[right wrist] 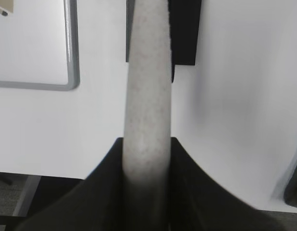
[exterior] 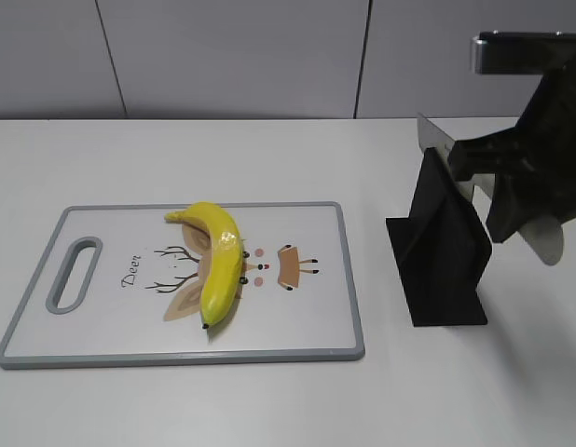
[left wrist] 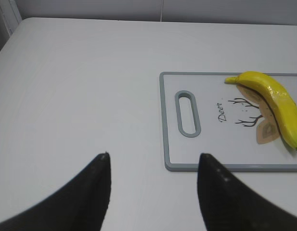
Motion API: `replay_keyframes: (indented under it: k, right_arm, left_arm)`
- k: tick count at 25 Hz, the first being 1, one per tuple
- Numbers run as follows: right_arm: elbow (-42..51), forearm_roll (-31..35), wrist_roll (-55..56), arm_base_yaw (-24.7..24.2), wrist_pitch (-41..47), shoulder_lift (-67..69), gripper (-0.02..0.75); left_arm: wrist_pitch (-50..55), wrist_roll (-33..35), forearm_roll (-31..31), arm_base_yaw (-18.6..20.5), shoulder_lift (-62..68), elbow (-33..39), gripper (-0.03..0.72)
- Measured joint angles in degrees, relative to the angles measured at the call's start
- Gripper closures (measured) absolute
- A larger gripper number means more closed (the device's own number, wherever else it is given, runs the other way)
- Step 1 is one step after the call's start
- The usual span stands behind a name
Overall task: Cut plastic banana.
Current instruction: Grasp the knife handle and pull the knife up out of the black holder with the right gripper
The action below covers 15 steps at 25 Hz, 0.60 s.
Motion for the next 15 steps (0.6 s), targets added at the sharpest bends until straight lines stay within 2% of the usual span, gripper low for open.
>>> replay_keyframes:
  k: [15]
  right_arm:
    - [-19.2, -1.6, -1.6, 0.1, 4.6, -4.4, 0.572]
  left_arm:
    - [0.0, 0.0, 0.0, 0.0, 0.0, 0.0, 0.137]
